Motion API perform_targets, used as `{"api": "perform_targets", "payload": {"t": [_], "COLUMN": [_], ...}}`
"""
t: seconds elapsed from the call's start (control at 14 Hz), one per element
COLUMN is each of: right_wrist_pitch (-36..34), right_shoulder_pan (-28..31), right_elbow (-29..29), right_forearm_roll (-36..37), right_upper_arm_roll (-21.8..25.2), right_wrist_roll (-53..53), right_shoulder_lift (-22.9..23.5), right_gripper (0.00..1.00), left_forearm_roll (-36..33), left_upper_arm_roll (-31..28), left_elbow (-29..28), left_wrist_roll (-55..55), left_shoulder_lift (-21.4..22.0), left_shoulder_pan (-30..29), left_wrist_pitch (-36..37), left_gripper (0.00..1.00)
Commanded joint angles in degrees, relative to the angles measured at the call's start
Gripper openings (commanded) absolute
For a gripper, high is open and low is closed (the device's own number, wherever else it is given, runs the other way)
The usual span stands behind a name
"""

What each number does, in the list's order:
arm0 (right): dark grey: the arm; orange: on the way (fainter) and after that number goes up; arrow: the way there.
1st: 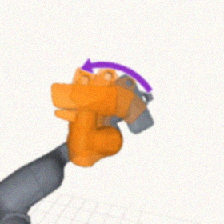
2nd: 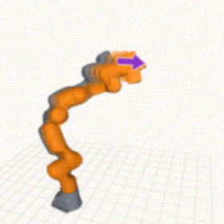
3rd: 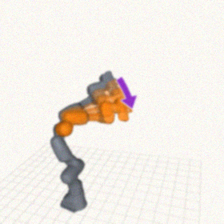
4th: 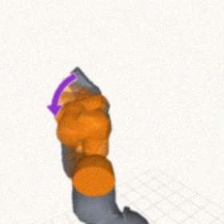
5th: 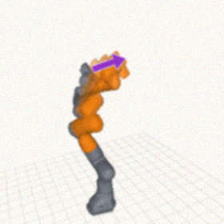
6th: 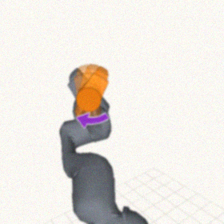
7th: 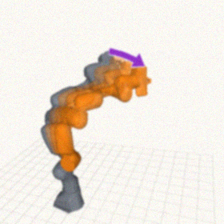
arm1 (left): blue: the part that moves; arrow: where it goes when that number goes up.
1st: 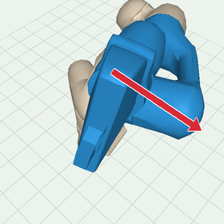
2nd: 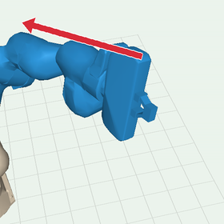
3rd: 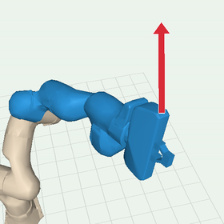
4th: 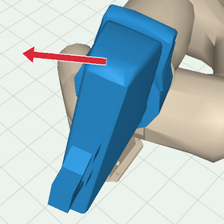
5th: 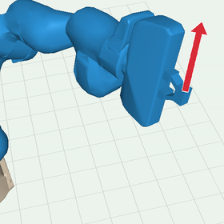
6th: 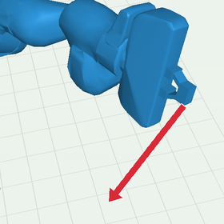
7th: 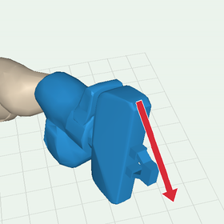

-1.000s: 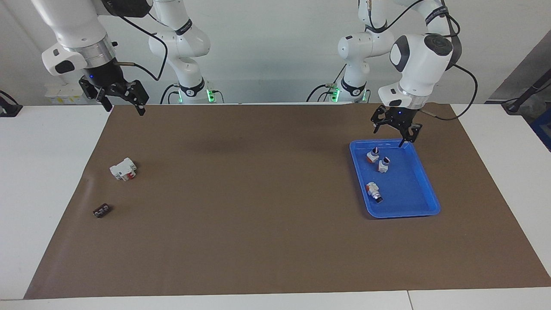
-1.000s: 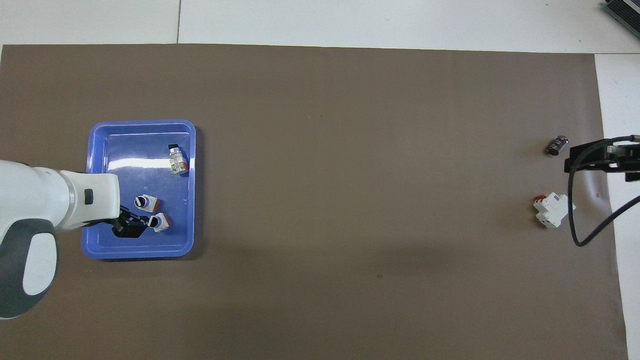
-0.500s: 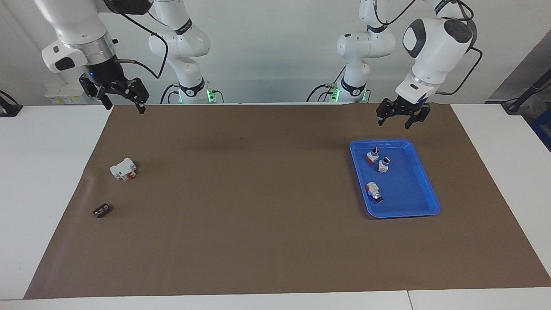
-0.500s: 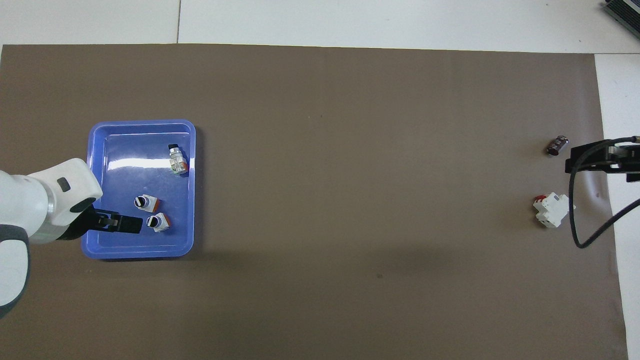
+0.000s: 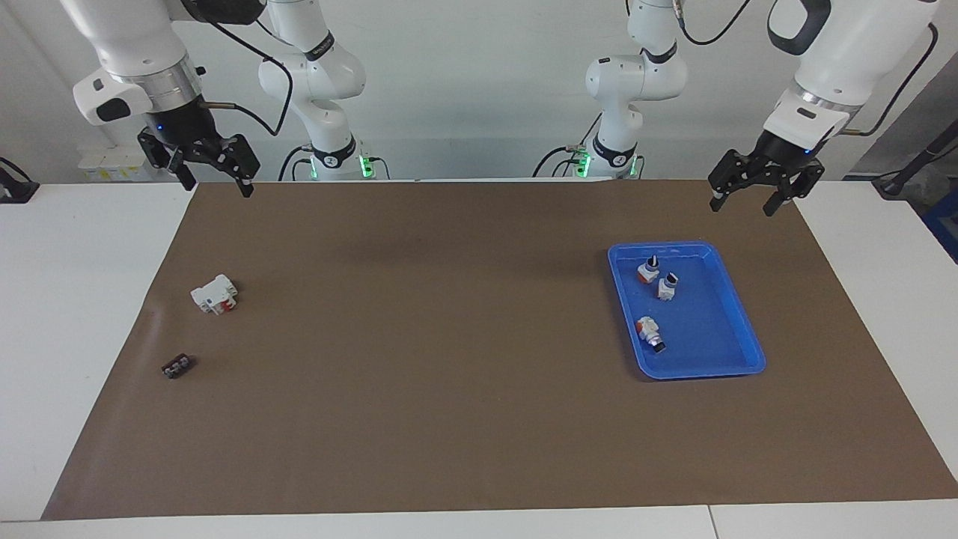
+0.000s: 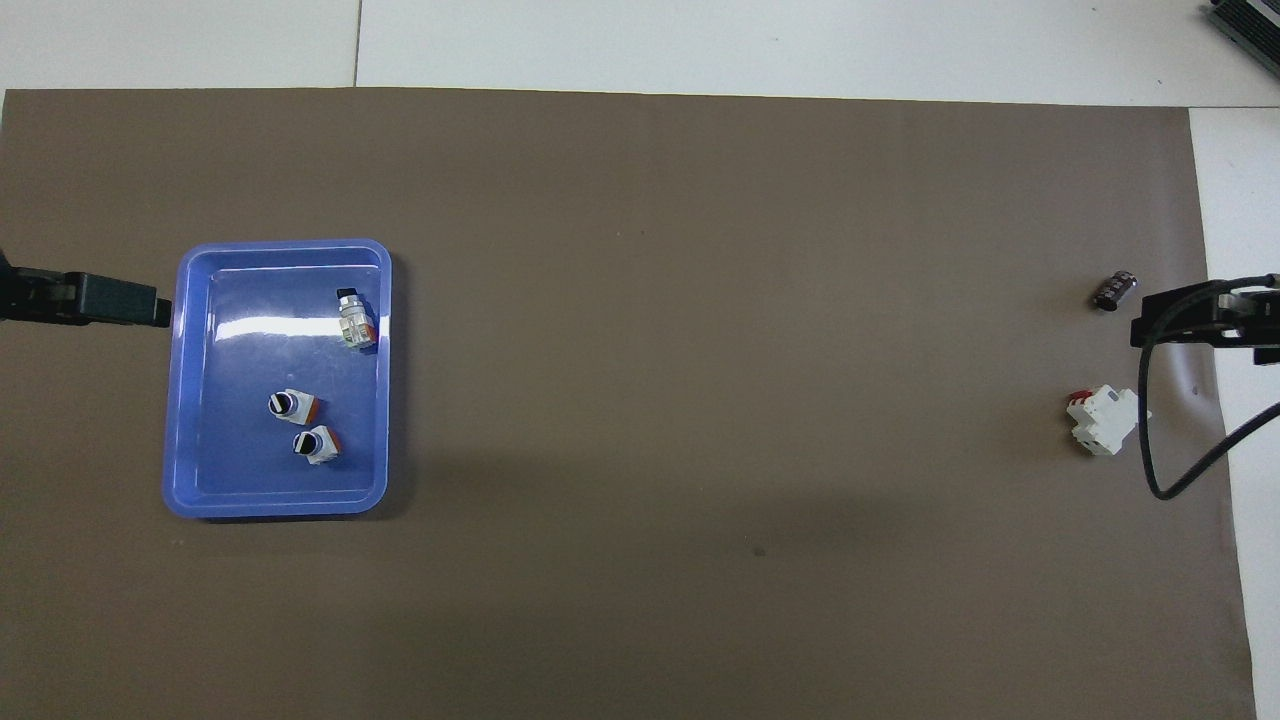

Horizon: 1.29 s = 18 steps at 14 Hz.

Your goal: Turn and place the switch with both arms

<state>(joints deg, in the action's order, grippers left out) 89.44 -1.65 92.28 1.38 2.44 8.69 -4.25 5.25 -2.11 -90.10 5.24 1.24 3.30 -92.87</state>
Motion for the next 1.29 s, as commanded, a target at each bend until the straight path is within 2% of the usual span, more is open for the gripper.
{"api": "perform_targets", "payload": {"t": [0.0,0.29,0.86,1.21], "right_wrist_pitch": [0.3,-0.4,-0.4,-0.4], "right_shoulder_pan": [0.1,0.2,0.2,0.2], "right_elbow": [1.5,1.2,1.2,1.2], "right_forearm_roll": [-1.0,-1.0,-1.0,-1.0], "right_upper_arm_roll": [-0.2,-0.2,-0.3,-0.3], "right_wrist_roll": [-1.0,-0.9,-0.9,-0.9], "right_shoulder_lift": [-1.4,-1.6,-1.6,-1.6], "right_gripper": [0.99,0.99,0.99,0.99], "left_forearm_roll": [-2.1,-2.3,-3.4,-4.4], "left_upper_arm_roll": [0.3,0.5,2.8,3.1], "left_elbow": [6.1,-2.2,-2.1,-1.8], "left_wrist_roll": [-0.8,-1.0,-1.0,-0.9], "left_shoulder_lift": [-2.2,4.7,4.7,4.6], "left_shoulder_pan": [-0.6,-0.6,-3.2,-2.9], "left_wrist_pitch": [6.1,8.6,8.2,7.2], "left_gripper": [1.00,1.00,1.00,1.00]}}
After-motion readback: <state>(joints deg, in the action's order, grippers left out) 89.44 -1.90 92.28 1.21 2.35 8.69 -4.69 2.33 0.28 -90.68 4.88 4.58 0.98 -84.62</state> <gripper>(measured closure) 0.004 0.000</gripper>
